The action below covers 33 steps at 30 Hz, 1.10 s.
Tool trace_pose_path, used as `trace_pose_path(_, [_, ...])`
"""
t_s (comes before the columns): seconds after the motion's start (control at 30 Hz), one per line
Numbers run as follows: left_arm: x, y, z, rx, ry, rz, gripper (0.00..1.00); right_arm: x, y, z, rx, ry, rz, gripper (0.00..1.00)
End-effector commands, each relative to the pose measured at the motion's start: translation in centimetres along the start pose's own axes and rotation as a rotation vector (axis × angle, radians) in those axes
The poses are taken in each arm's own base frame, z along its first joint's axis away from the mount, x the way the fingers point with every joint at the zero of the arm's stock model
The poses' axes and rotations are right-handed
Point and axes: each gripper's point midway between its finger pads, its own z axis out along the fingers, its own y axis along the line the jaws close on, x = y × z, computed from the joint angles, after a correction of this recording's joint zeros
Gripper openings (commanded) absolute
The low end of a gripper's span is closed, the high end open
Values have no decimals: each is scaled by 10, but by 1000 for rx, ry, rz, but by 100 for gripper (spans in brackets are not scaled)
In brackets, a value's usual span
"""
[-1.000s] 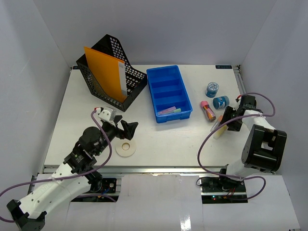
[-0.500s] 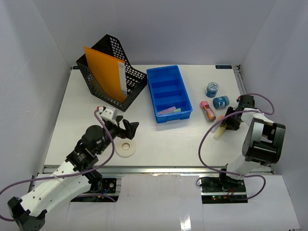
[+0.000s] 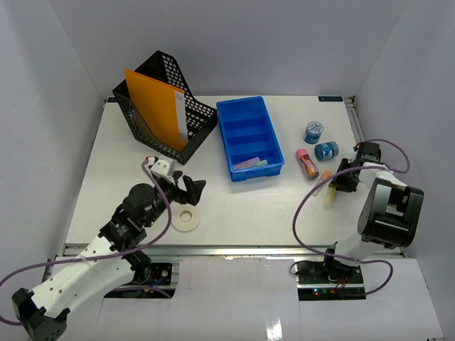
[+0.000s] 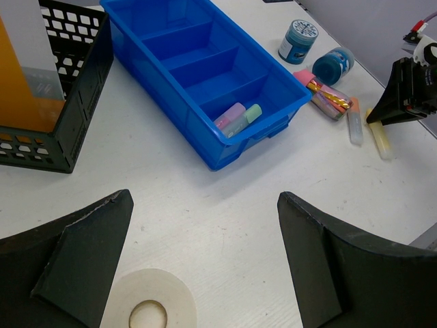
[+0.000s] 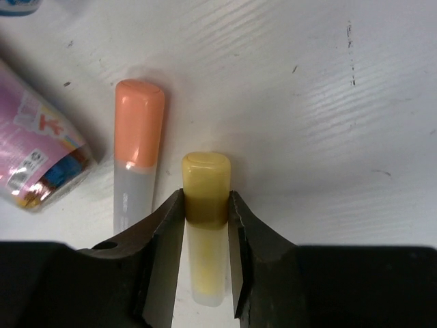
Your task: Organize the desk
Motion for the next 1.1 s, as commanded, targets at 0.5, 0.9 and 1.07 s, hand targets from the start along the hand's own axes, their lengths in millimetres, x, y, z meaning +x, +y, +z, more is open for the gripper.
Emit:
trace_pose_path(0.5, [28, -41, 4, 246, 100, 27, 98, -22, 238, -159, -649, -514, -1281, 8])
trace_pose_path(0.9, [29, -45, -12, 276, 111, -6, 98, 28, 364, -117, -782, -496, -1840, 8])
trace_pose_path(1.07, [30, -42, -14, 262, 120, -5, 98, 38, 367, -77, -770, -436, -1858, 8])
